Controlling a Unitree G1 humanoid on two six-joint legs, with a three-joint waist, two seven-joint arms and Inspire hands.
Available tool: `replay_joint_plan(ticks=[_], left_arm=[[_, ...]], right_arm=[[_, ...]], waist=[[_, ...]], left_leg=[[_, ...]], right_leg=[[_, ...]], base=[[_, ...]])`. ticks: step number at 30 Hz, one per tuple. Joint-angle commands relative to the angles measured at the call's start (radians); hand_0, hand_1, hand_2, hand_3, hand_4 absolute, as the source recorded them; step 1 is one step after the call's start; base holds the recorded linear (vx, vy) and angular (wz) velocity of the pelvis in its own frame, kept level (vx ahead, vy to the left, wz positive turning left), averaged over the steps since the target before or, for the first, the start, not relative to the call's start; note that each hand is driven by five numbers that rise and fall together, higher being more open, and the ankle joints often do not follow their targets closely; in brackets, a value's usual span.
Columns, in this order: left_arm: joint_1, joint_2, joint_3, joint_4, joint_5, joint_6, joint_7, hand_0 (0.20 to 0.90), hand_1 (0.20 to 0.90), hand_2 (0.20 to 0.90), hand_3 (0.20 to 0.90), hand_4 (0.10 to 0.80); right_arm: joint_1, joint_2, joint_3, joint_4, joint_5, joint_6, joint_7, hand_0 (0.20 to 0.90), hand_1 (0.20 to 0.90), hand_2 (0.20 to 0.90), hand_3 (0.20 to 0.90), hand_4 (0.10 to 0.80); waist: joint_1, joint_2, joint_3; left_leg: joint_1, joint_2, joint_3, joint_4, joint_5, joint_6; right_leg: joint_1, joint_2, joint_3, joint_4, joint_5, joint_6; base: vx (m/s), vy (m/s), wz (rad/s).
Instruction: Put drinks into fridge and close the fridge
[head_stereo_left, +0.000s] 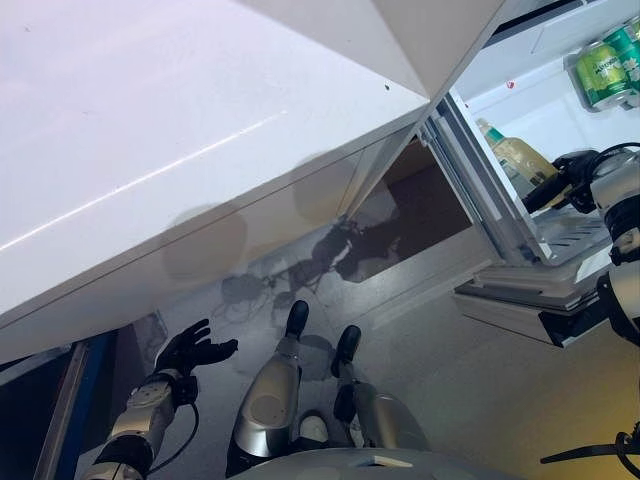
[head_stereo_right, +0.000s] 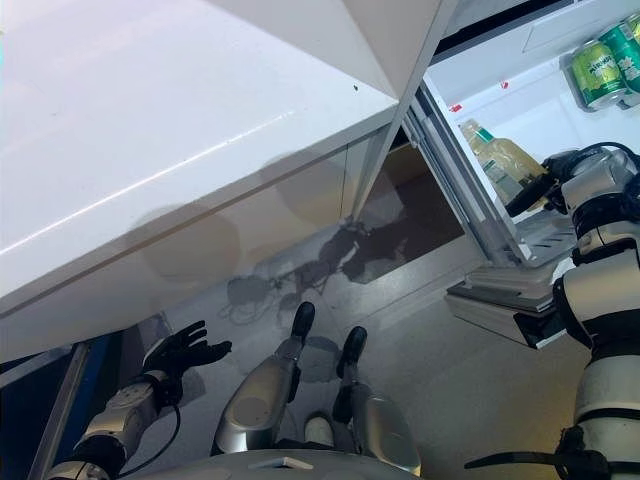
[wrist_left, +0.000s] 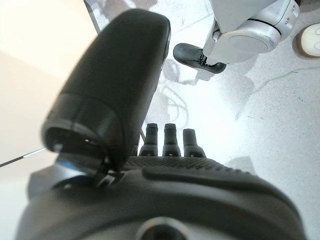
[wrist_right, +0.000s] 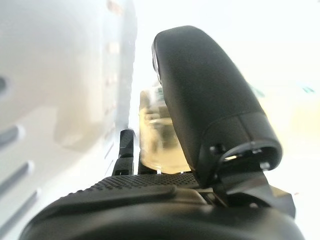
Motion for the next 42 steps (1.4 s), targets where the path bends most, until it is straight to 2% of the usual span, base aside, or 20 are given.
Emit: replay_joint_plan(ticks=[1,3,5,18,22,27,32,36,37,38,40,42], left_arm=[[0.099,0.08,-0.064,-0.048,-0.029,-0.003,0.015,0.9,0.9,0.9,0.9,0.8],[0.095,0.088,-0.051,-0.077,-0.02,0.044,0.016,0.9,0.9,0.9,0.9,0.8],[0.083,0.094,-0.041,-0.068,-0.017,0.059,0.011,0.9,0.9,0.9,0.9,0.8],[0.016,0.084,-0.019,0.082,0.009,0.064,-0.044,0.9,0.9,0.9,0.9,0.8],[0.013,0.077,-0.022,0.117,0.026,0.054,-0.057,0.9,0.9,0.9,0.9,0.8],[0.026,0.058,-0.015,0.156,0.053,0.036,-0.067,0.9,0.9,0.9,0.9,0.8],[0.04,0.027,-0.004,0.191,0.077,0.018,-0.077,0.9,0.9,0.9,0.9,0.8],[0.042,-0.008,0.004,0.227,0.099,0.007,-0.091,0.9,0.9,0.9,0.9,0.8],[0.044,-0.03,0.015,0.24,0.108,0.009,-0.089,0.9,0.9,0.9,0.9,0.8],[0.045,-0.04,0.021,0.247,0.113,0.013,-0.089,0.9,0.9,0.9,0.9,0.8],[0.053,-0.058,0.034,0.255,0.127,0.02,-0.088,0.9,0.9,0.9,0.9,0.8],[0.06,-0.07,0.041,0.265,0.13,0.022,-0.084,0.9,0.9,0.9,0.9,0.8]], right_arm=[[-0.122,-0.084,0.06,-0.007,0.0,-0.019,-0.069,0.9,0.9,0.9,0.9,0.8],[-0.12,-0.07,0.045,-0.015,-0.01,-0.004,-0.075,0.9,0.9,0.9,0.9,0.8],[-0.129,-0.078,0.043,-0.017,-0.009,-0.007,-0.059,0.9,0.9,0.9,0.9,0.8],[-0.114,-0.136,0.054,-0.119,0.134,-0.107,-0.027,0.9,0.9,0.9,0.9,0.8],[-0.095,-0.167,0.043,-0.201,0.189,-0.148,-0.074,0.9,0.9,0.9,0.9,0.8],[-0.043,-0.223,-0.004,-0.405,0.32,-0.193,-0.213,0.9,0.9,0.9,0.9,0.8],[0.099,-0.266,-0.165,-0.61,0.401,-0.265,-0.357,0.9,0.9,0.9,0.9,0.8],[0.327,-0.252,-0.406,-0.807,0.426,-0.326,-0.504,0.9,0.9,0.9,0.9,0.8],[0.46,-0.212,-0.525,-0.906,0.411,-0.344,-0.551,0.9,0.9,0.9,0.9,0.8],[0.538,-0.181,-0.588,-0.963,0.403,-0.358,-0.585,0.9,0.9,0.9,0.9,0.8],[0.685,-0.102,-0.692,-1.053,0.39,-0.39,-0.648,0.9,0.9,0.9,0.9,0.8],[0.78,-0.034,-0.747,-1.094,0.372,-0.425,-0.679,0.9,0.9,0.9,0.9,0.8]], waist=[[0.004,0.023,-0.043],[0.006,0.021,-0.056],[0.003,0.016,-0.067],[-0.059,0.007,-0.127],[-0.084,0.0,-0.155],[-0.128,-0.003,-0.198],[-0.174,0.004,-0.246],[-0.22,0.025,-0.283],[-0.244,0.035,-0.297],[-0.255,0.038,-0.307],[-0.273,0.046,-0.321],[-0.285,0.051,-0.329]], left_leg=[[-0.055,-0.024,0.004,-0.007,-0.035,-0.012],[-0.047,-0.023,0.007,-0.008,-0.038,-0.012],[-0.044,-0.019,0.013,-0.008,-0.041,-0.012],[0.018,-0.003,0.06,-0.021,-0.052,-0.012],[0.045,0.001,0.074,-0.026,-0.059,-0.013],[0.08,0.005,0.095,-0.027,-0.071,-0.013],[0.109,0.006,0.115,-0.027,-0.085,-0.01],[0.136,0.006,0.132,-0.027,-0.101,-0.004],[0.15,0.006,0.14,-0.027,-0.109,-0.001],[0.158,0.005,0.144,-0.027,-0.113,0.002],[0.177,0.003,0.148,-0.025,-0.123,0.008],[0.19,0.001,0.152,-0.02,-0.132,0.012]], right_leg=[[-0.089,-0.02,-0.009,0.034,0.058,0.089],[-0.084,-0.022,-0.008,0.033,0.055,0.088],[-0.082,-0.022,-0.009,0.033,0.054,0.086],[-0.05,-0.023,0.015,0.029,0.057,0.089],[-0.028,-0.023,0.028,0.022,0.057,0.094],[-0.003,-0.024,0.049,0.017,0.057,0.102],[0.016,-0.027,0.073,0.013,0.051,0.11],[0.031,-0.028,0.096,0.017,0.041,0.114],[0.04,-0.029,0.107,0.02,0.035,0.115],[0.045,-0.029,0.113,0.023,0.032,0.116],[0.056,-0.031,0.124,0.032,0.022,0.115],[0.064,-0.031,0.133,0.043,0.014,0.114]], base=[[0.0,0.0,0.0],[0.0,0.0,0.0],[0.0,0.0,0.0],[-0.007,0.034,-0.05],[0.007,0.008,-0.04],[0.015,0.016,-0.08],[0.015,0.036,-0.13],[0.018,0.052,-0.15],[0.06,0.048,-0.12],[0.072,0.041,-0.13],[0.089,0.021,-0.19],[0.09,0.012,-0.25]])
